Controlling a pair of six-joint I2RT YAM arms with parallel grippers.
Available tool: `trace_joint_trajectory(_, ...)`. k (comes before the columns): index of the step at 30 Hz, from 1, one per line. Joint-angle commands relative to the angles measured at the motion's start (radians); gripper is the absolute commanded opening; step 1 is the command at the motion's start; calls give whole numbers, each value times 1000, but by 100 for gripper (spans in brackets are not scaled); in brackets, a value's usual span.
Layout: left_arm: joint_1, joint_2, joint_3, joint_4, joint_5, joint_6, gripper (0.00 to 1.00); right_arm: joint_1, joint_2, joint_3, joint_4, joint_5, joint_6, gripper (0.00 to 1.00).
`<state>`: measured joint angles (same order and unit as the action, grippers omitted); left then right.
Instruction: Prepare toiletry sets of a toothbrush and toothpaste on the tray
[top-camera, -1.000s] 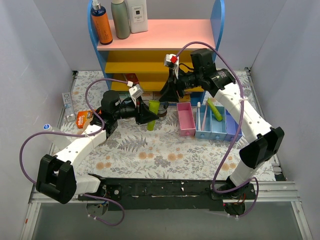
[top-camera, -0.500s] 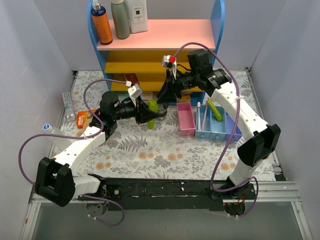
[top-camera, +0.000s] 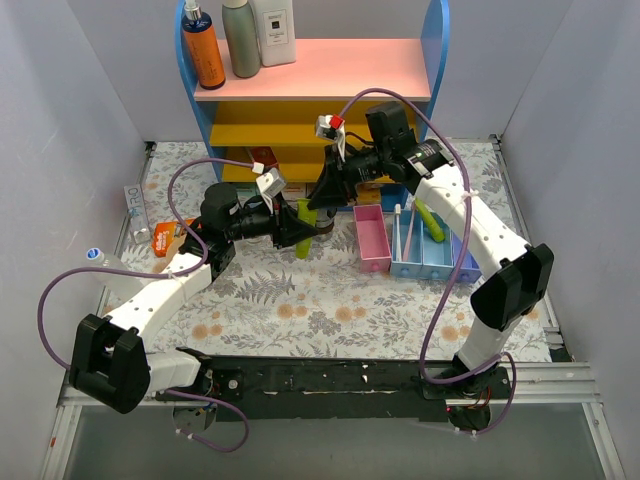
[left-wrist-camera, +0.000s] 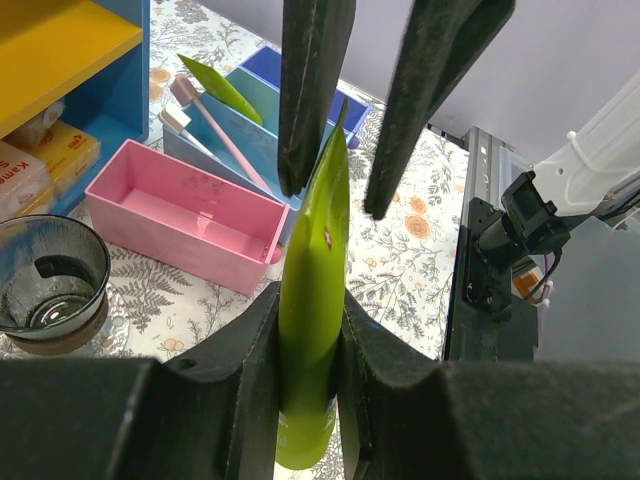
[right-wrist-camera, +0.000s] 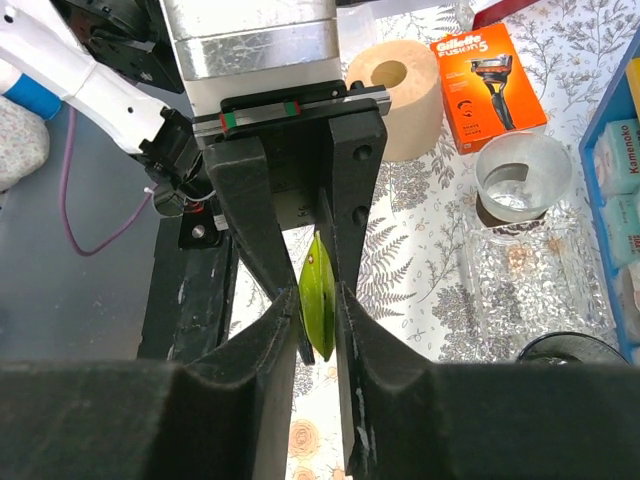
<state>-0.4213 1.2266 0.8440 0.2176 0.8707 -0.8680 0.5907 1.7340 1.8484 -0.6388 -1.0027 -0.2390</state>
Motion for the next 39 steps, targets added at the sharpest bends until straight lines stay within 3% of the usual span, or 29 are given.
trace_joint_trajectory(1,-7,-45,-11,26,-16,20,0,9,18,5,25,-28,7,26)
trace_joint_trajectory(4,-5,-47,-10,25,-25,21,0,11,25,8,16,-31,6,15)
trace_joint_trajectory(6,-5,-45,-10,25,-30,23,2,12,30,14,8,-33,3,2)
trace_joint_trajectory(9,-5,-50,4,-12,-58,56,11,12,29,12,19,-31,3,1)
trace_joint_trajectory(12,-5,-65,12,-58,-100,81,40,11,22,26,18,27,-5,1)
trace_joint_trajectory(13,-5,-70,13,-72,-133,93,59,11,19,35,11,51,-23,1)
trace_joint_trajectory(16,-2,-93,17,-105,-203,124,95,-3,12,66,13,116,-52,1)
trace_joint_trajectory(17,1,-98,20,-118,-219,135,98,-21,9,69,24,118,-51,1)
trace_joint_trajectory(21,68,-116,35,-164,-240,156,98,-42,13,81,80,188,-57,1)
trace_joint_trajectory(26,234,-153,23,-116,-229,107,98,-43,70,146,77,207,-118,1)
trace_joint_trajectory(29,282,-157,26,-124,-336,100,98,-43,114,193,85,199,-129,1)
trace_joint_trajectory(33,302,-153,32,-141,-628,81,98,-43,174,236,108,155,-143,1)
trace_joint_trajectory(39,308,-151,35,-153,-791,64,98,-43,223,242,162,135,-169,1)
